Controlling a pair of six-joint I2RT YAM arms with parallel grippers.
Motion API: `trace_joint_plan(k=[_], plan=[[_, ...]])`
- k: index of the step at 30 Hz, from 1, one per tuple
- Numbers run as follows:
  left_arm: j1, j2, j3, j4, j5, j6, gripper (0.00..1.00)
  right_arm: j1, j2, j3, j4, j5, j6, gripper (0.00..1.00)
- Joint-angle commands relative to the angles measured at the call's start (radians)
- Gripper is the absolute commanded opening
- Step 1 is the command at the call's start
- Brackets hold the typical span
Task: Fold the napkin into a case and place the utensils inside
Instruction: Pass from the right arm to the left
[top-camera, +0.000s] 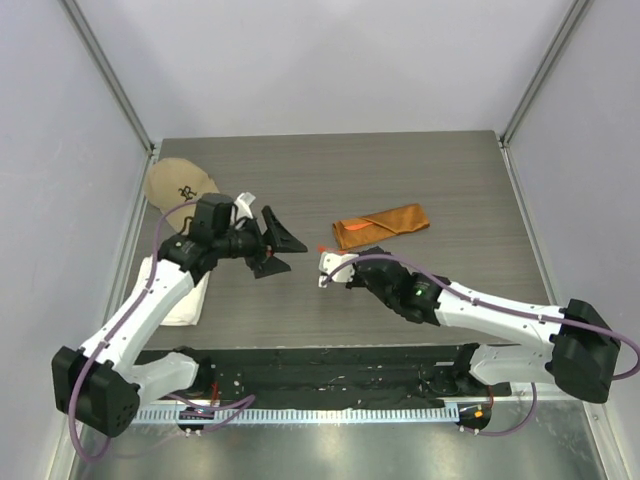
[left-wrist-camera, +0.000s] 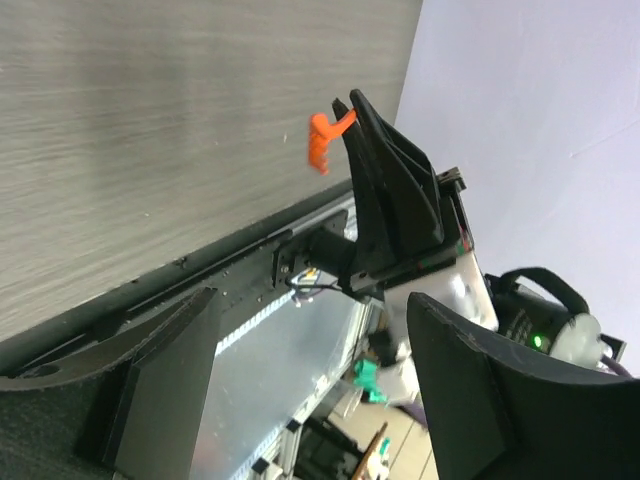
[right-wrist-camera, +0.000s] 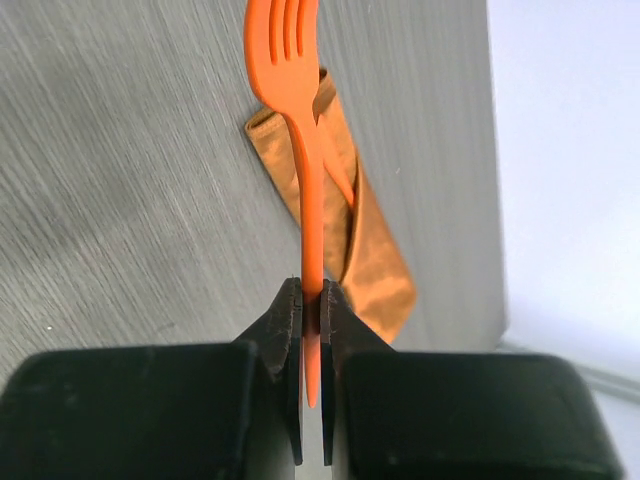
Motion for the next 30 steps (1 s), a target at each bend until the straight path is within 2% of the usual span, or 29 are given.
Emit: trace_joint_plan(k=[1, 3, 7, 10, 14, 22, 30], plan=[[-0.098, 0.063, 0.023, 0.082, -0.031, -0.101, 0.78, 0.04, -0.037, 0.007, 0.044, 0.023, -0.139, 0.01], [-0.119, 0.105, 0.034, 0.09, -0.056, -0.117, 0.72, 0.06, -0.04, 0.012, 0.046, 0.024, -0.159, 0.01], [-0.136, 0.146, 0.023, 0.119, -0.073, -0.137, 0.7, 0.083, -0.051, -0.005, 0.052, 0.017, -0.171, 0.01], [-0.152, 0.18, 0.037, 0.119, -0.076, -0.118, 0.63, 0.085, -0.052, -0.019, 0.059, 0.015, -0.182, 0.01], [-0.164, 0.22, 0.052, 0.11, -0.081, -0.106, 0.46, 0.086, -0.058, -0.025, 0.061, 0.007, -0.201, 0.01], [-0.198, 0.258, 0.091, 0.081, -0.126, -0.083, 0.45, 0.088, -0.063, -0.026, 0.058, -0.026, -0.199, 0.01], [-0.199, 0.251, 0.091, 0.075, -0.154, -0.063, 0.18, 0.102, -0.072, -0.029, 0.058, -0.036, -0.193, 0.01]])
